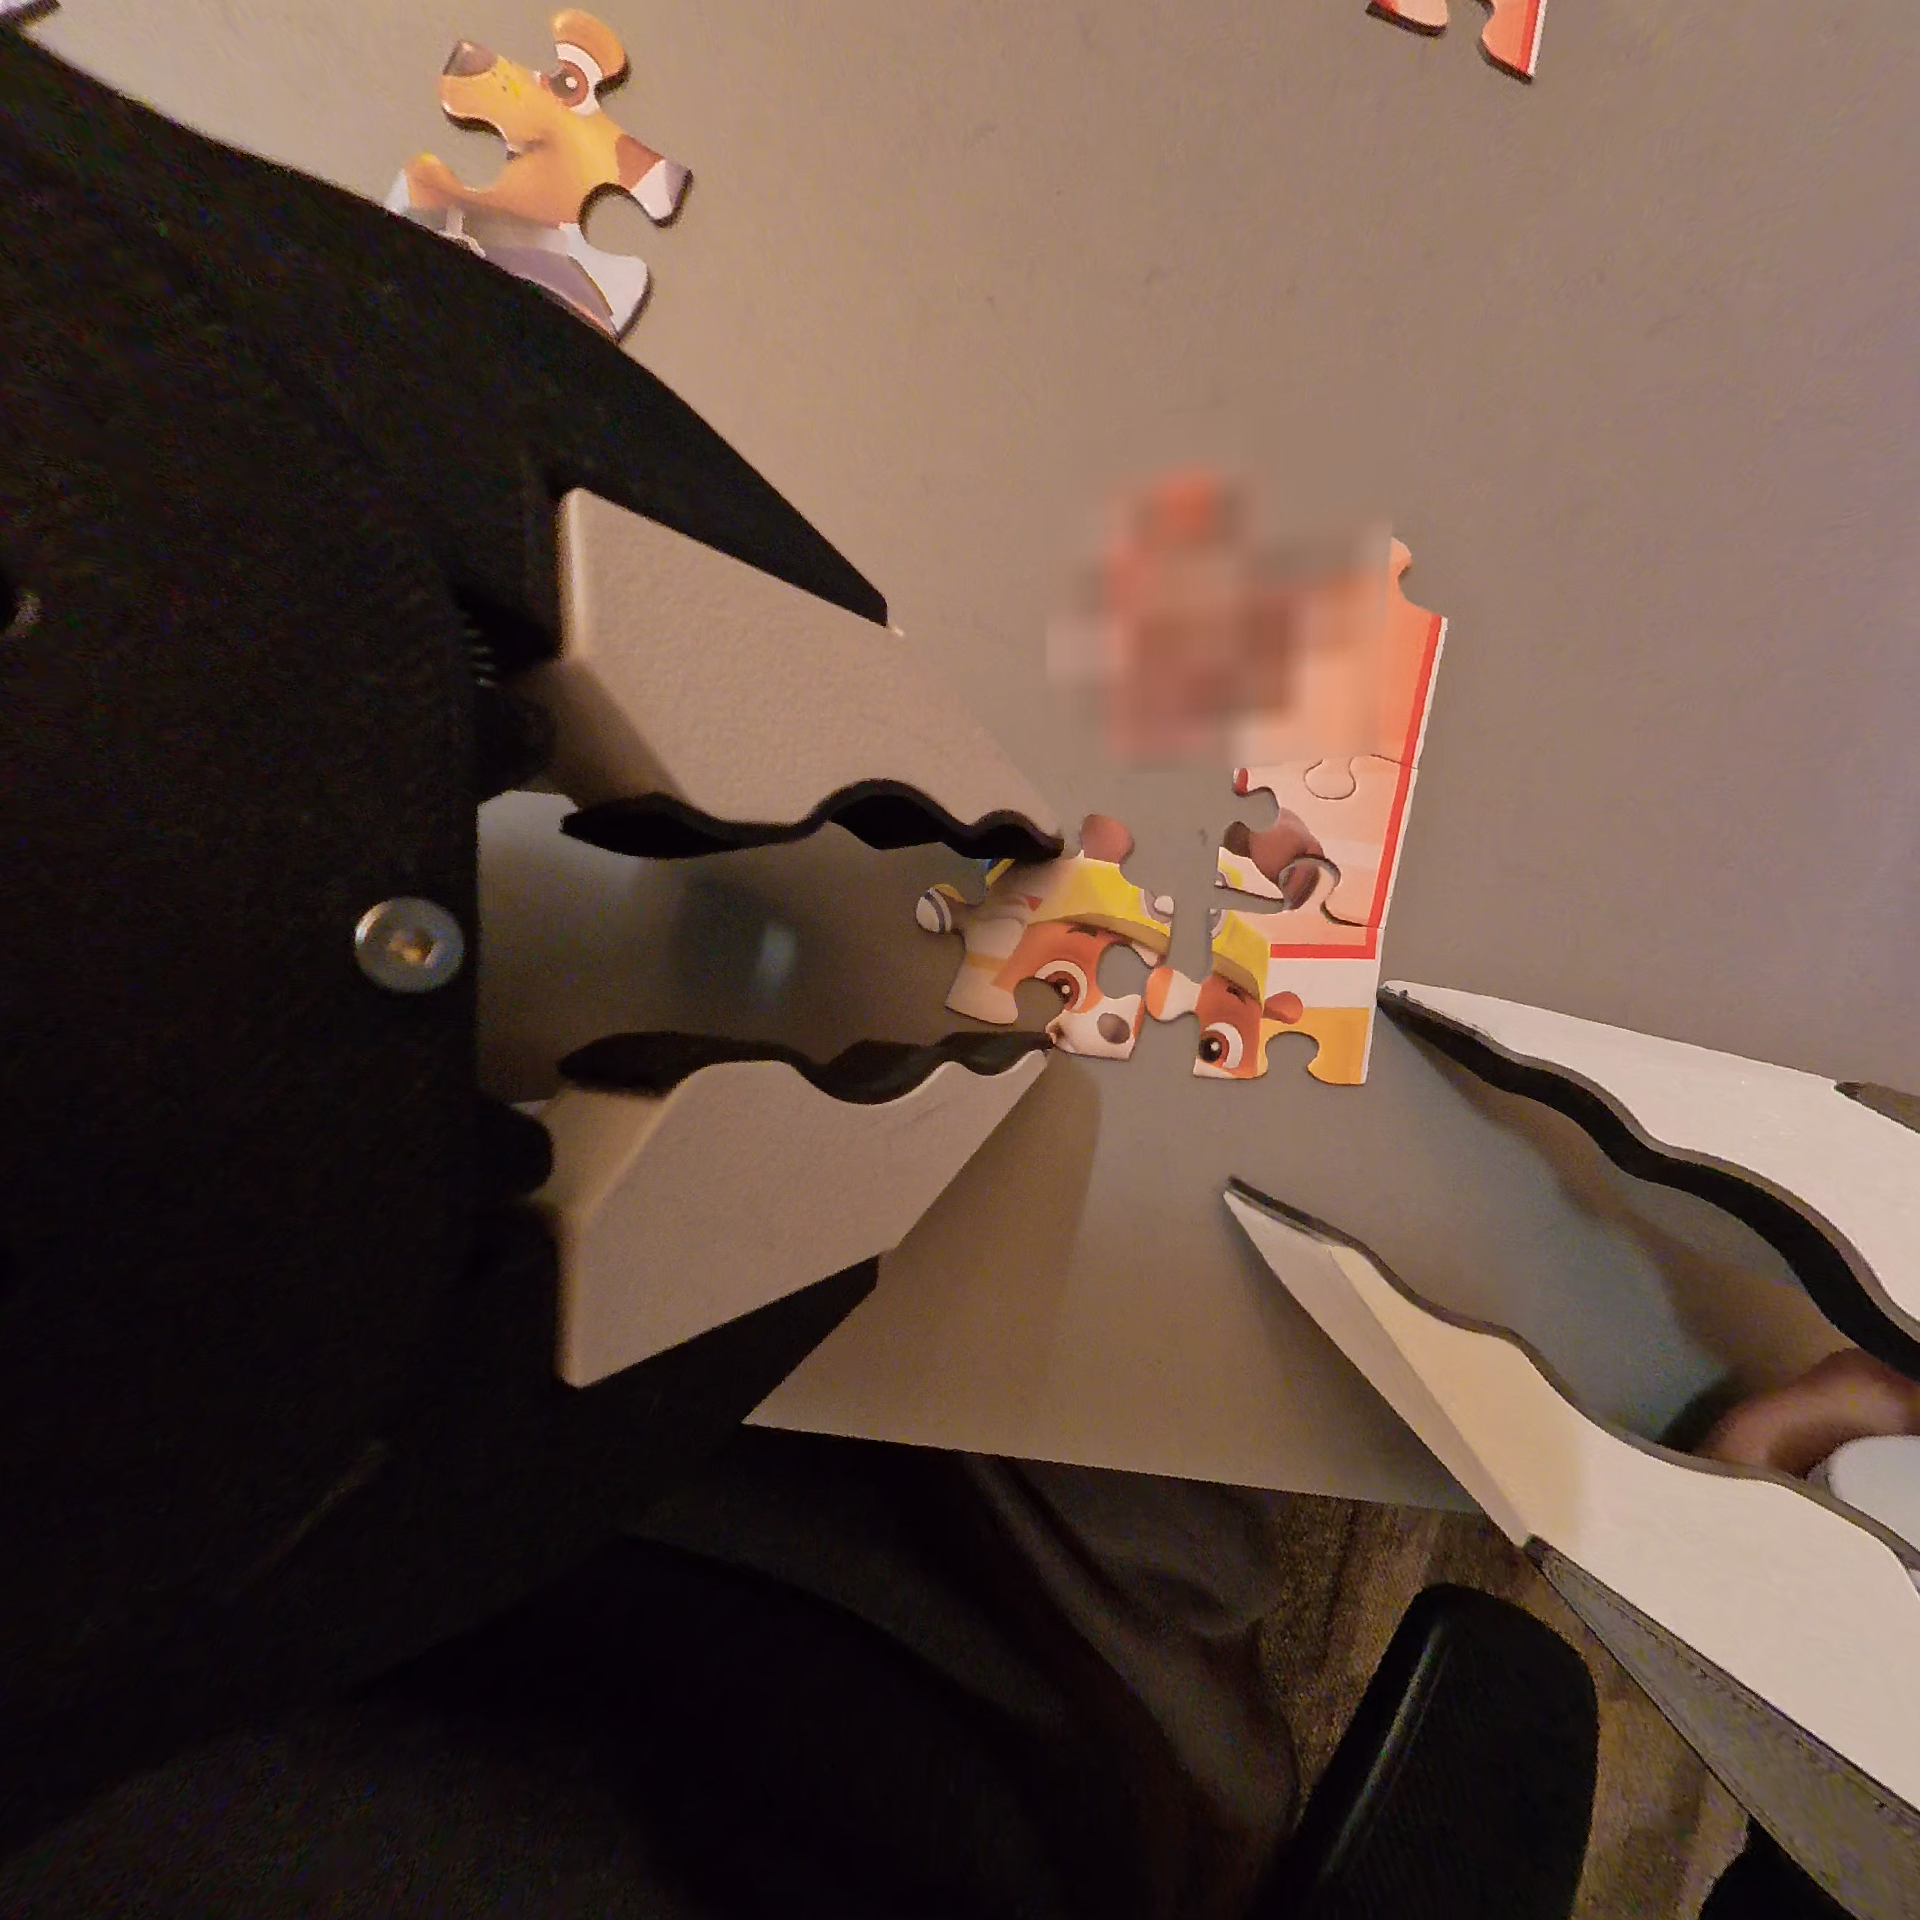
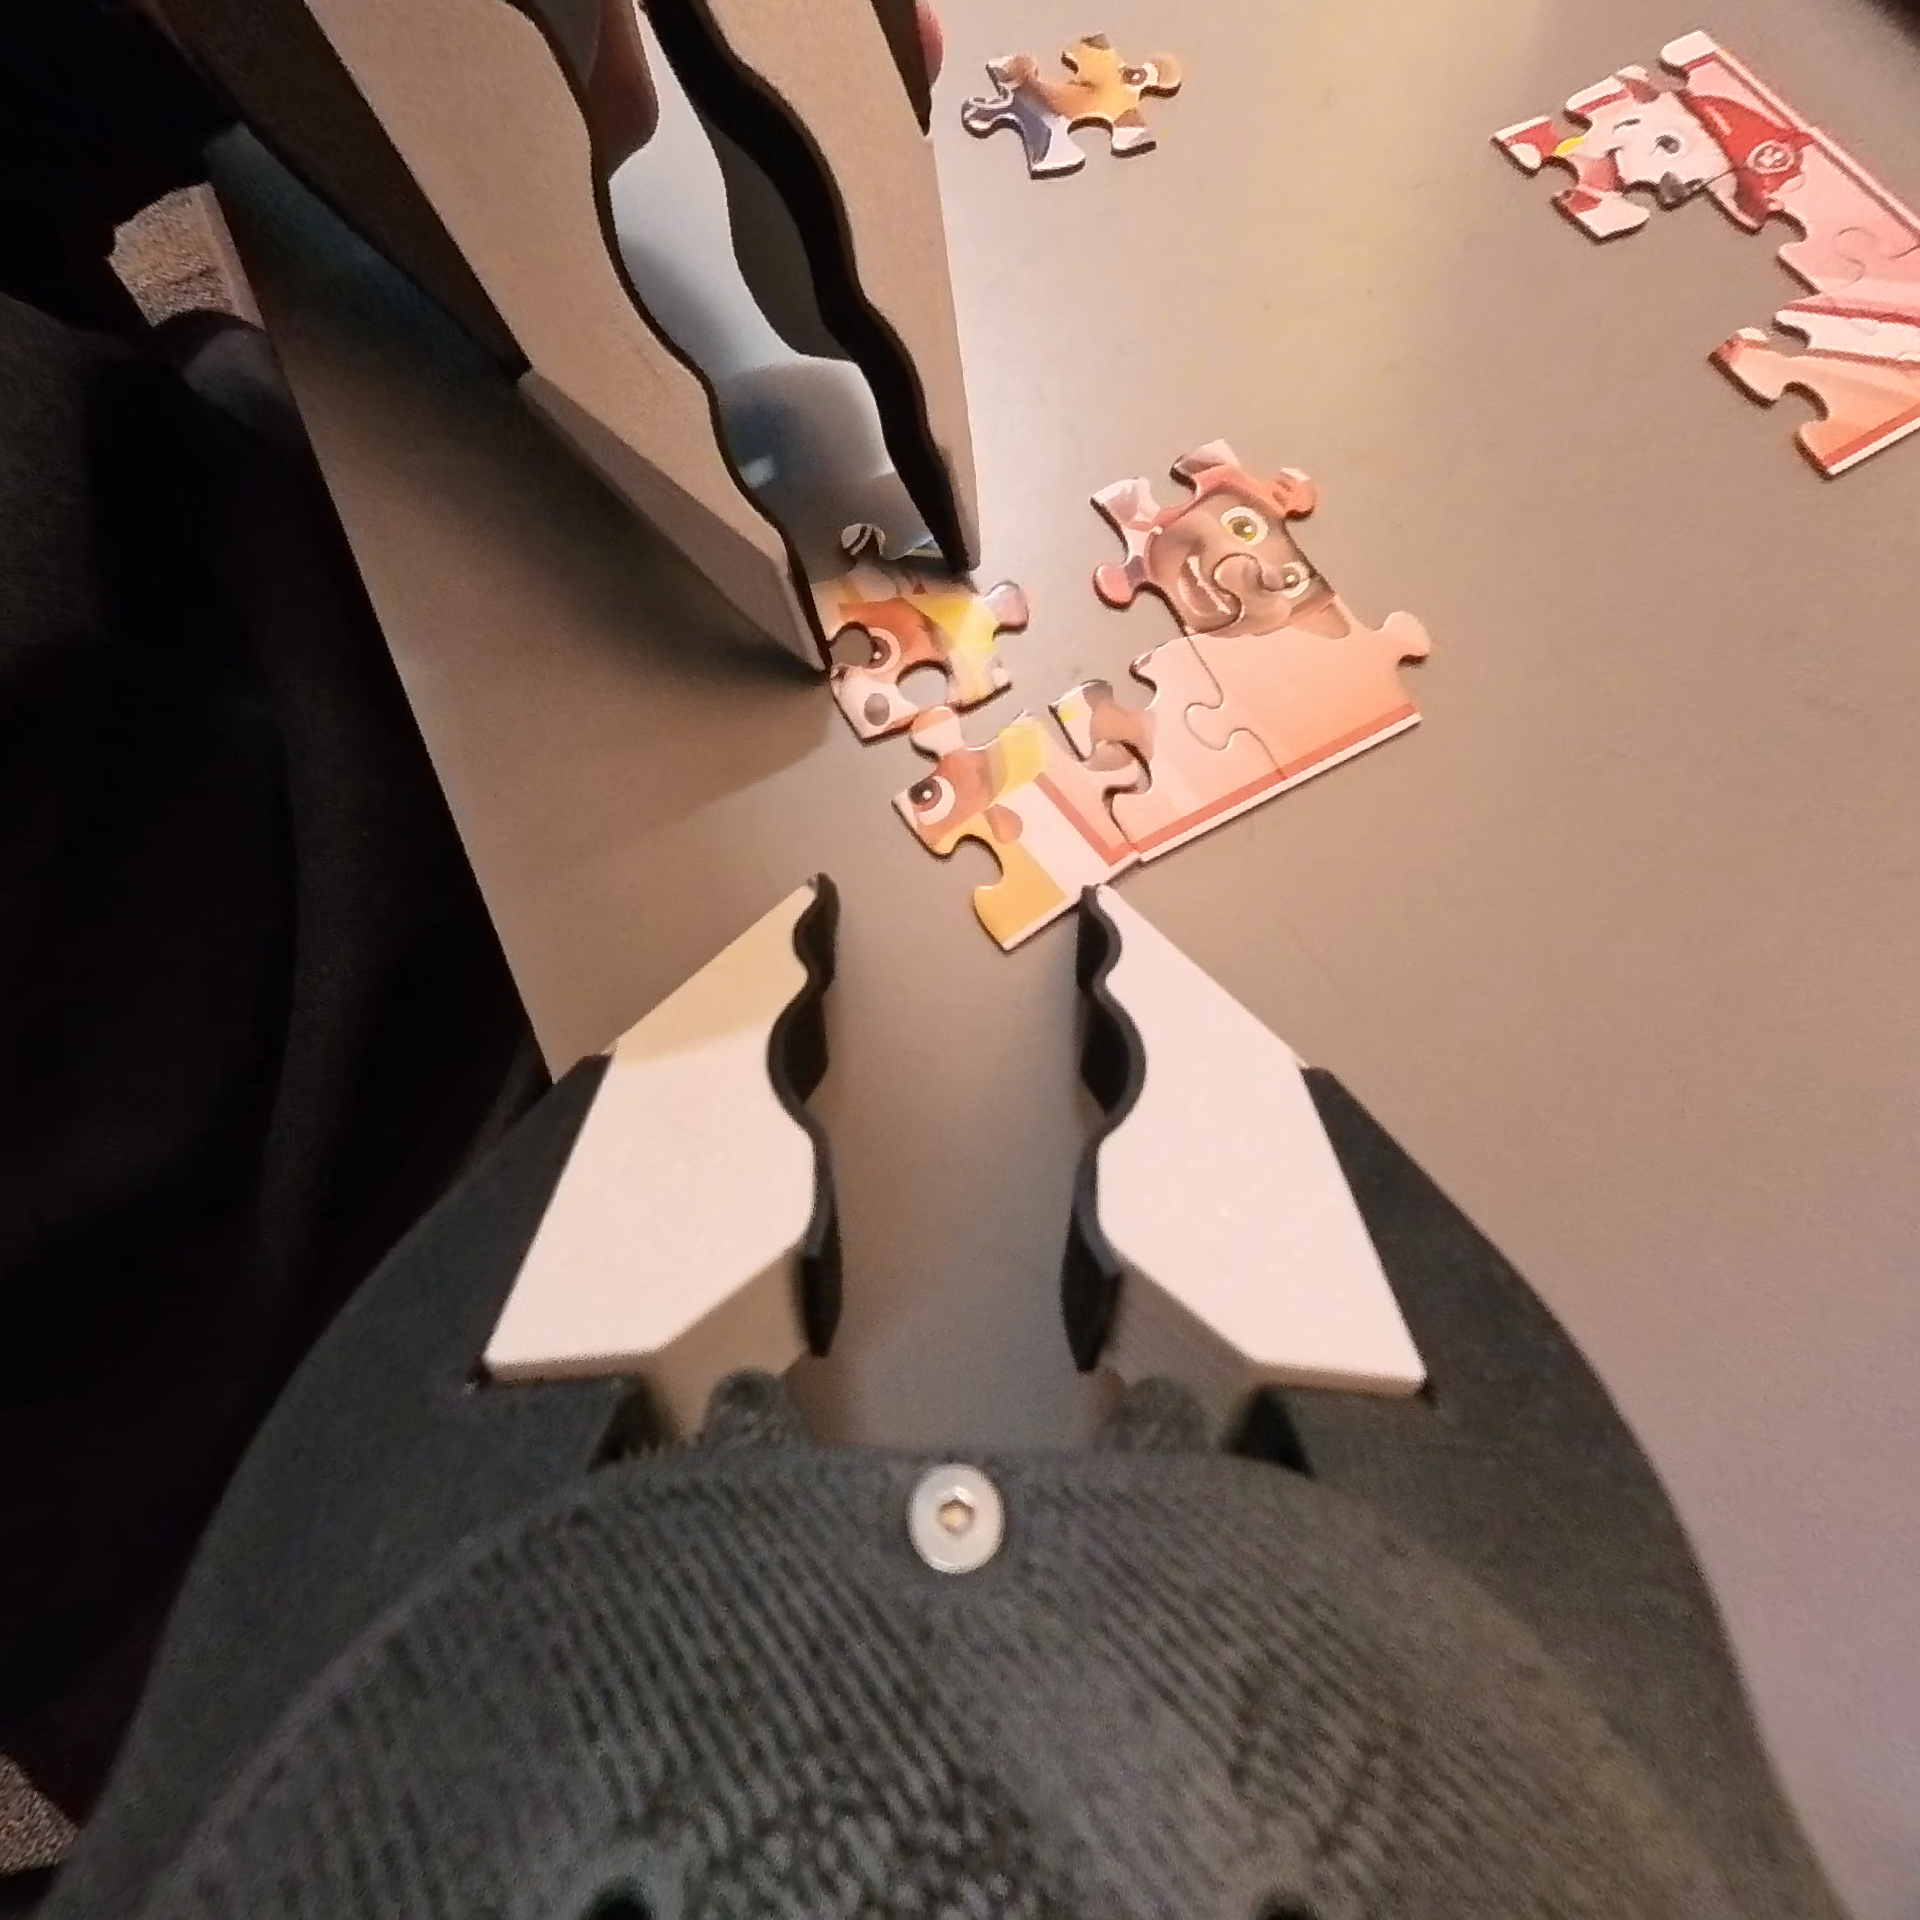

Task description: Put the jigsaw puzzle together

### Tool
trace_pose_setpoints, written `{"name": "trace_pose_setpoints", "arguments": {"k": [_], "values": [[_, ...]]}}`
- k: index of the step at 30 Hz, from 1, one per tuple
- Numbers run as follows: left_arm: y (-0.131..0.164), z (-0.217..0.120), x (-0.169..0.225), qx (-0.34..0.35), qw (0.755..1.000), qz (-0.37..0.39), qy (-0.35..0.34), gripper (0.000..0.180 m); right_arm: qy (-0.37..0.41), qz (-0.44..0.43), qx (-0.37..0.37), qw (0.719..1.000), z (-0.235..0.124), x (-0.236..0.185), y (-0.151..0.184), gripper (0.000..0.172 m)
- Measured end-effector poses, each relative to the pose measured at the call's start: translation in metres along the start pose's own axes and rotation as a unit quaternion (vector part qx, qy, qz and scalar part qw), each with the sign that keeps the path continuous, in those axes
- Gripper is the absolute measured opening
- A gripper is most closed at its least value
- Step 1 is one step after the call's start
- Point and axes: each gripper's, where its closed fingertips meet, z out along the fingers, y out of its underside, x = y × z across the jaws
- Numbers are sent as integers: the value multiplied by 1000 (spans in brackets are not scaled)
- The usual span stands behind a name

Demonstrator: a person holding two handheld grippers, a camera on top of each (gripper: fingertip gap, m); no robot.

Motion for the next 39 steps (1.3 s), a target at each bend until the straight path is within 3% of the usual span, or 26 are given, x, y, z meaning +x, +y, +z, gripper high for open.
{"name": "trace_pose_setpoints", "arguments": {"k": [14,19,23,29,34,39], "values": [[1,0,-1,-2,999,-8,-35,30,58,52,8,997,1,11,-2,28],[1,0,-1,-1,999,-8,-34,30,58,-1,20,998,-2,8,-9,38],[1,0,-1,2,999,-11,-32,29,29,-100,47,993,-8,7,-23,43],[1,0,-1,5,999,-15,-31,29,-96,-123,37,987,0,3,-25,58],[1,0,-1,7,999,-18,-28,28,-104,-164,-3,981,13,8,-15,62],[1,0,-1,8,999,-19,-25,28,-133,-151,-7,980,16,6,-15,55]]}}
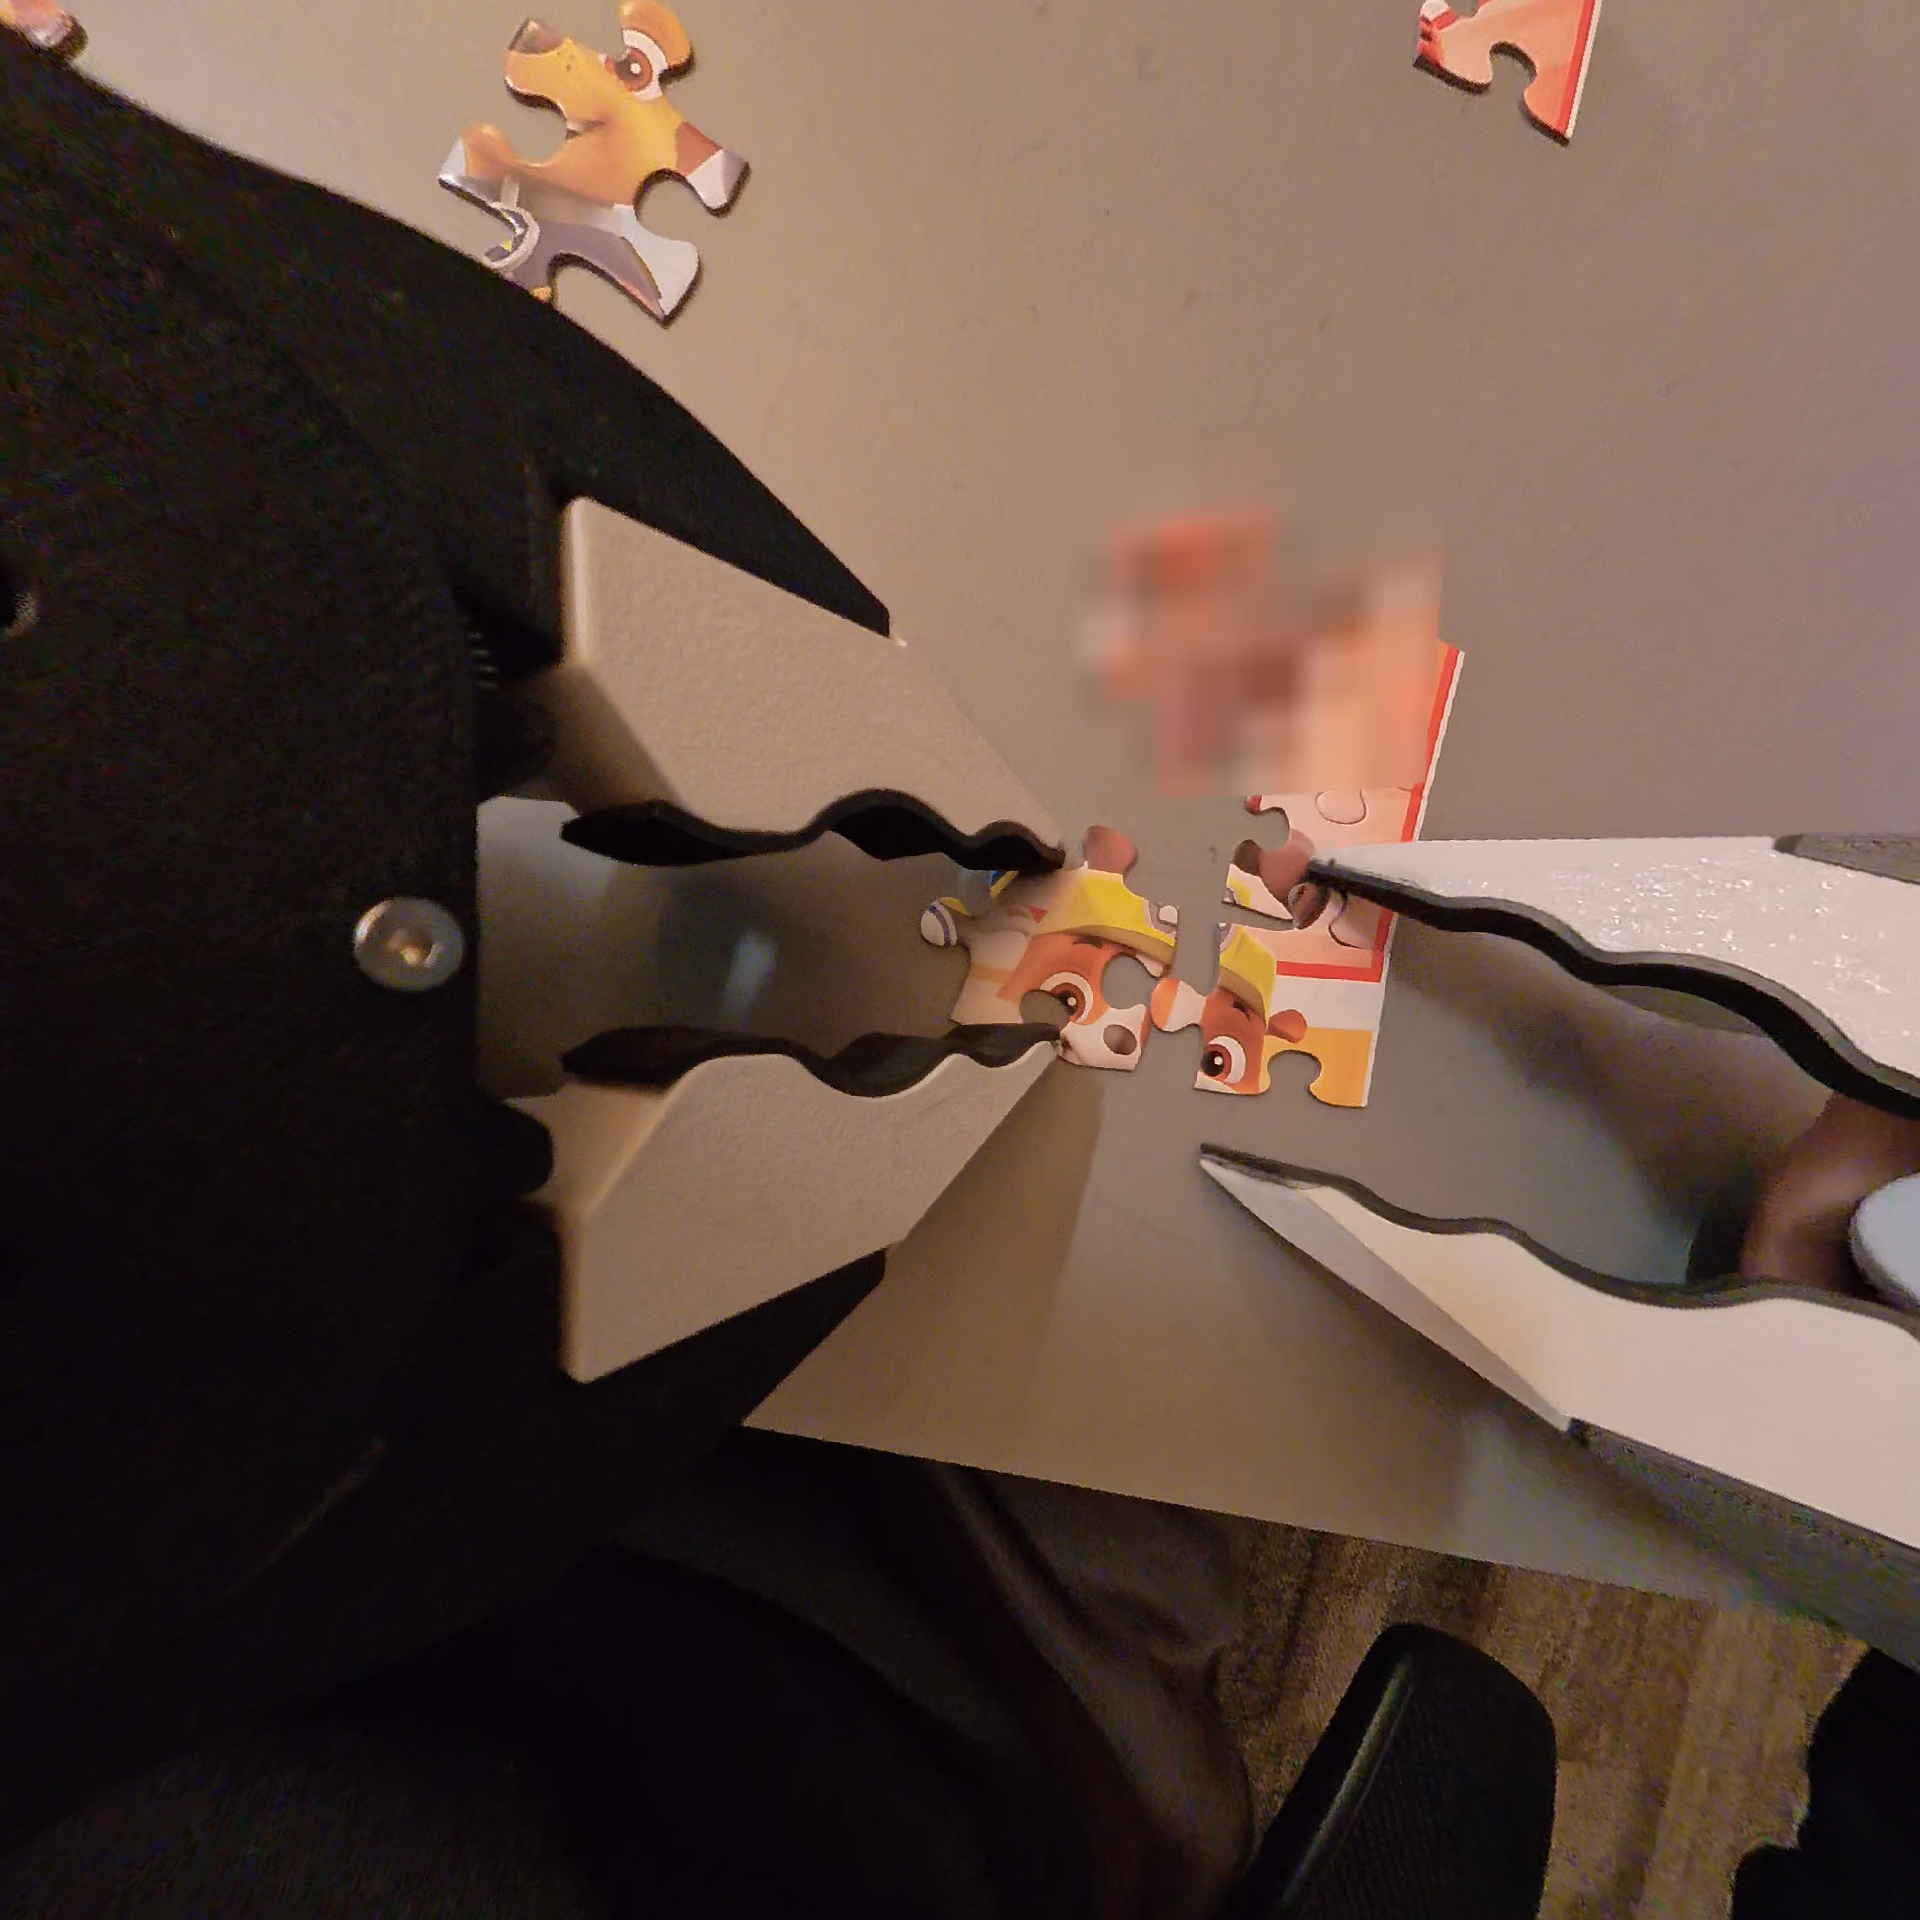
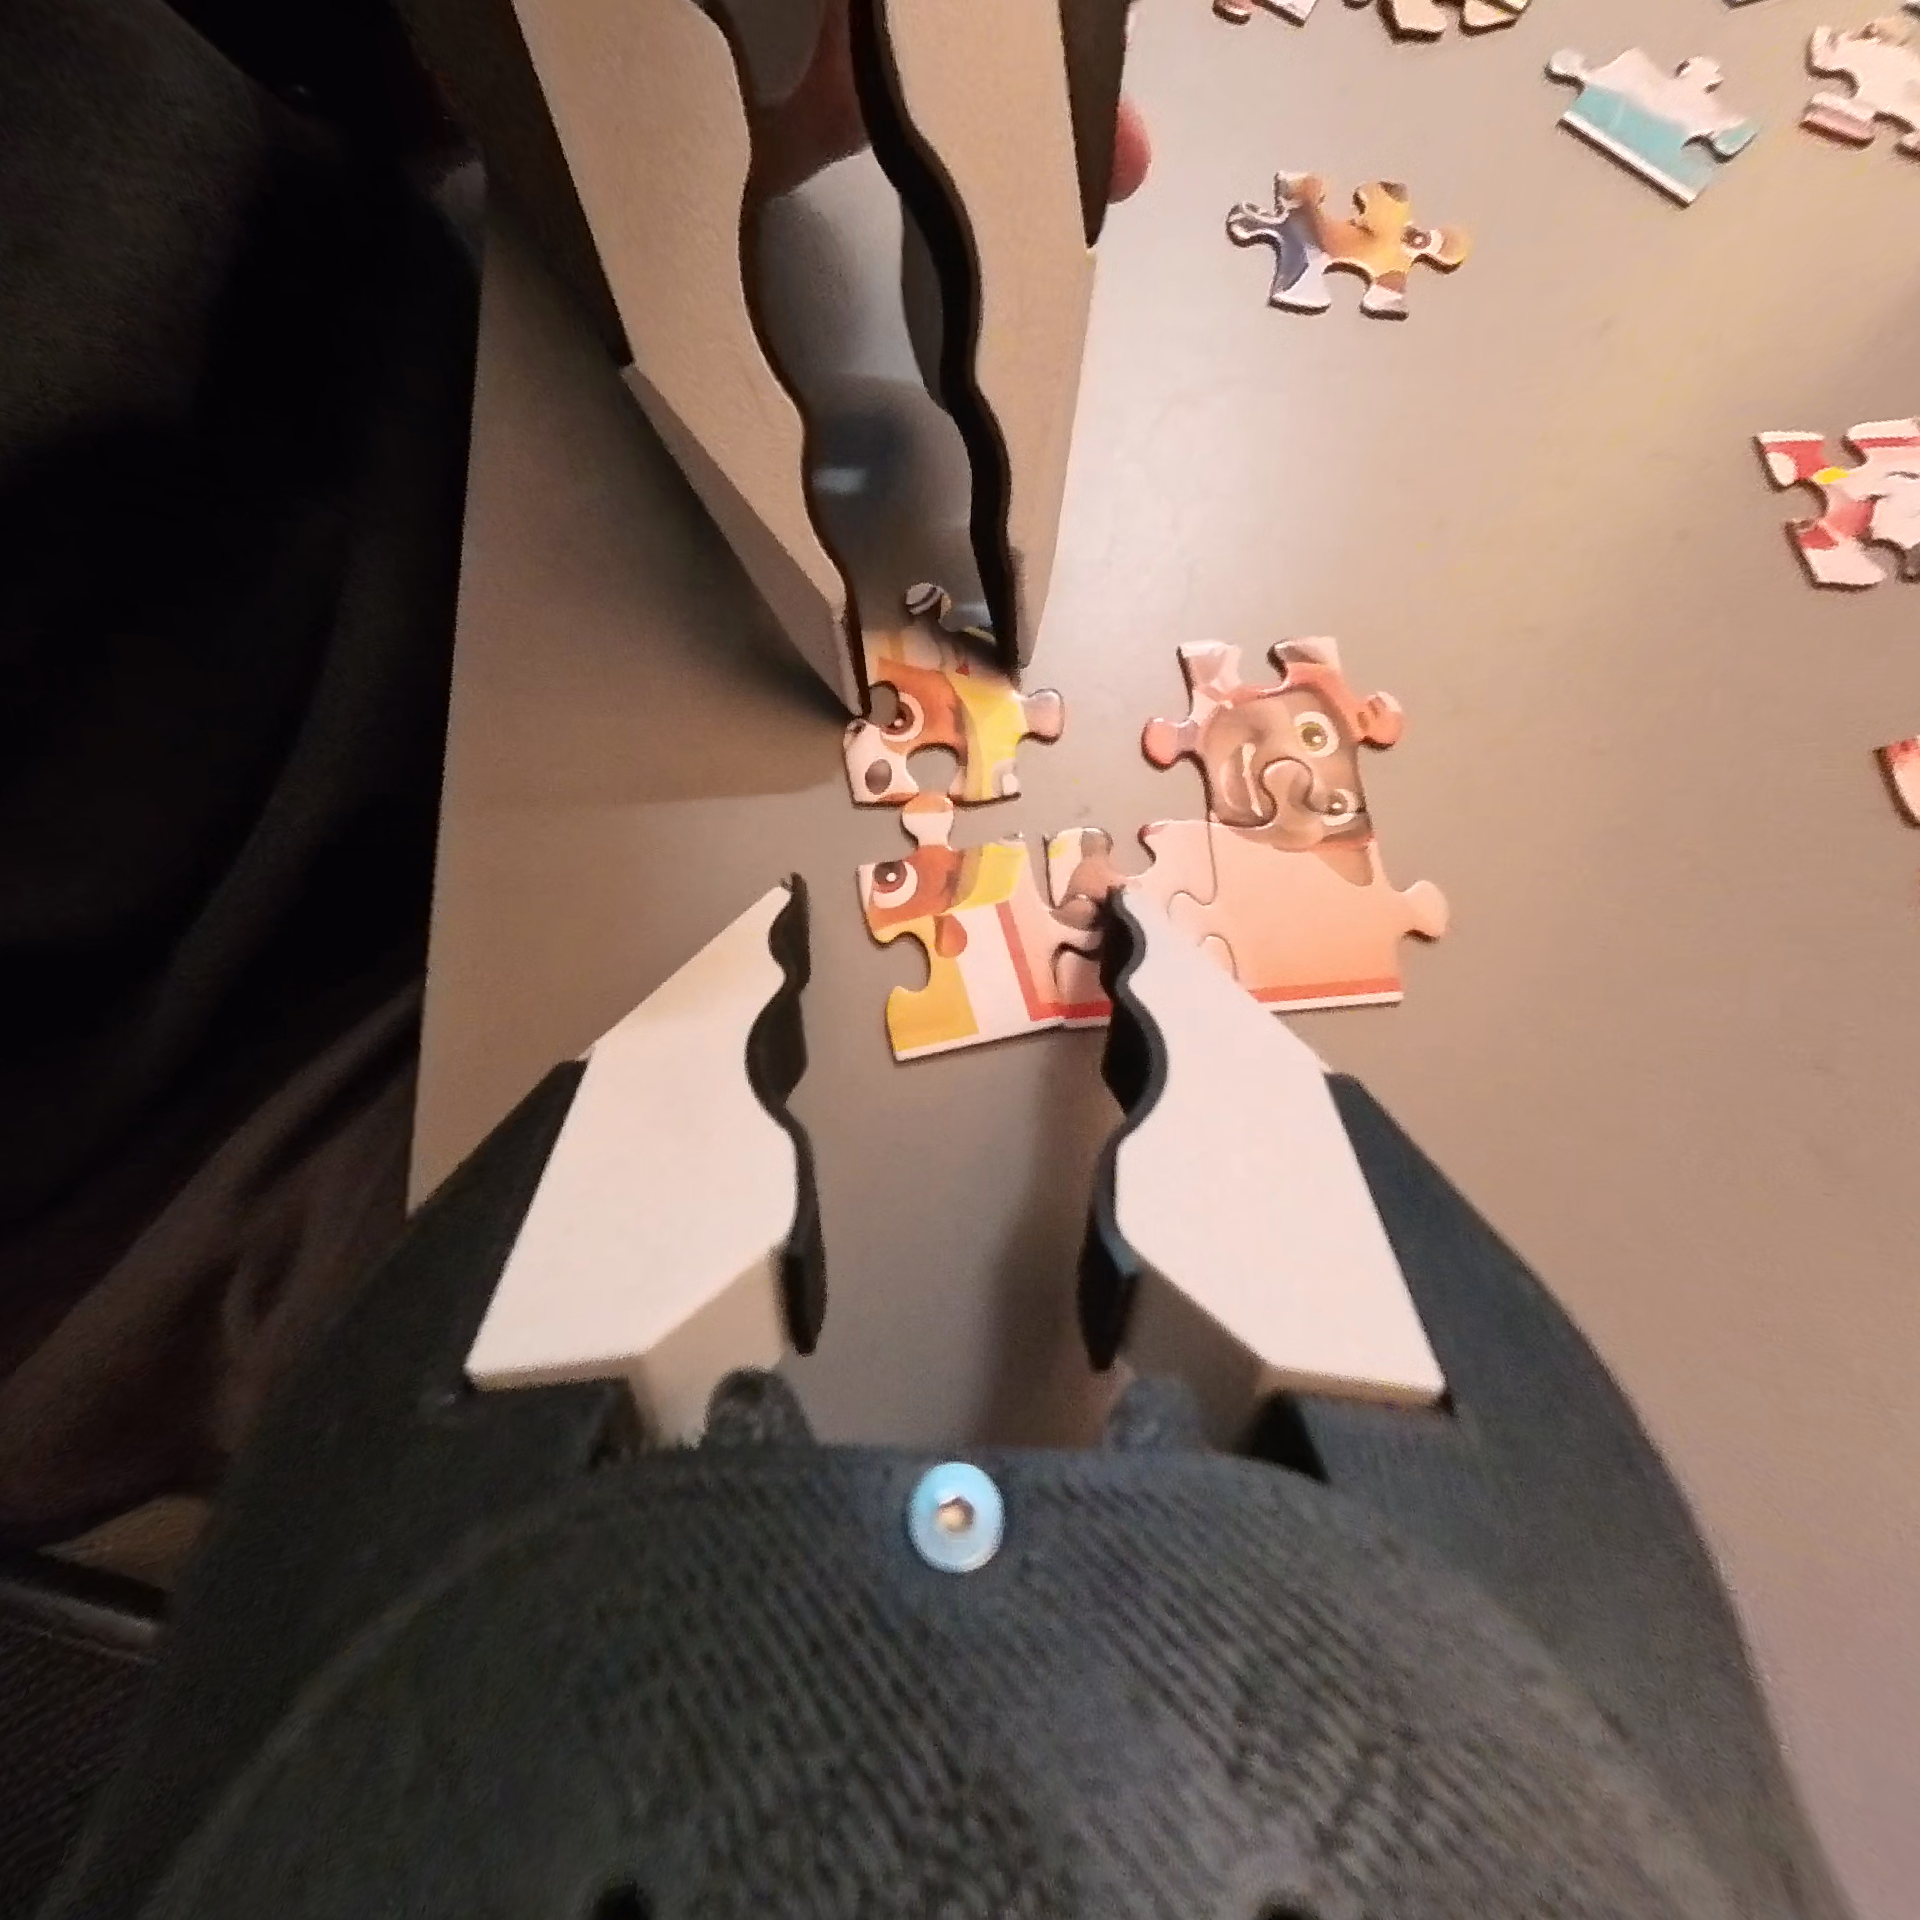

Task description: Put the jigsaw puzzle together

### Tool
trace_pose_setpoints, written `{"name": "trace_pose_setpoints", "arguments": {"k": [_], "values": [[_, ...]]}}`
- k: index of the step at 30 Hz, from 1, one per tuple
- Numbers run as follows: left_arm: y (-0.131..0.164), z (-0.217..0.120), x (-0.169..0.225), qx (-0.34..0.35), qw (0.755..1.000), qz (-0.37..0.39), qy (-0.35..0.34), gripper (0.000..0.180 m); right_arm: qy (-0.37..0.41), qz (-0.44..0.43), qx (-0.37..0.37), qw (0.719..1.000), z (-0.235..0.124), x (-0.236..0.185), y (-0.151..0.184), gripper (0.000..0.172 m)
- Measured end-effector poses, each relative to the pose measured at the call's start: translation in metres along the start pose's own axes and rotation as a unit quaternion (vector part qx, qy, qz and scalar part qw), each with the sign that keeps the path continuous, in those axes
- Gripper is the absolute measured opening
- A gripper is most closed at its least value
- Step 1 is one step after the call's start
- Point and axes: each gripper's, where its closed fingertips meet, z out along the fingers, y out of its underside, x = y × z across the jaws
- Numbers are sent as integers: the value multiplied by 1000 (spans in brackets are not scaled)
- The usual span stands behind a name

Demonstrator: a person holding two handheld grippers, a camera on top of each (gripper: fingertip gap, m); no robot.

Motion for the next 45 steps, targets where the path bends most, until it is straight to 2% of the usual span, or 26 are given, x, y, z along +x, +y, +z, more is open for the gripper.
{"name": "trace_pose_setpoints", "arguments": {"k": [7,23,25,26,28,34,40,45], "values": [[0,0,0,4,1000,-2,3,27,8,16,1,1000,0,6,-1,44],[1,-1,0,3,1000,-1,1,27,10,34,25,999,-1,5,-3,42],[1,-1,0,3,1000,-2,1,27,7,31,31,999,-1,4,-5,31],[1,-1,0,3,1000,-2,1,27,6,33,34,999,-2,3,-6,31],[0,-1,0,3,1000,-3,1,27,-1,42,26,999,-1,2,-4,42],[0,-1,0,0,1000,0,-1,27,19,30,33,999,-5,6,-7,41],[-2,2,-1,1,1000,2,-8,28,22,53,21,998,-7,10,4,50],[-4,5,0,0,1000,3,-8,27,36,32,12,999,-4,9,4,45]]}}
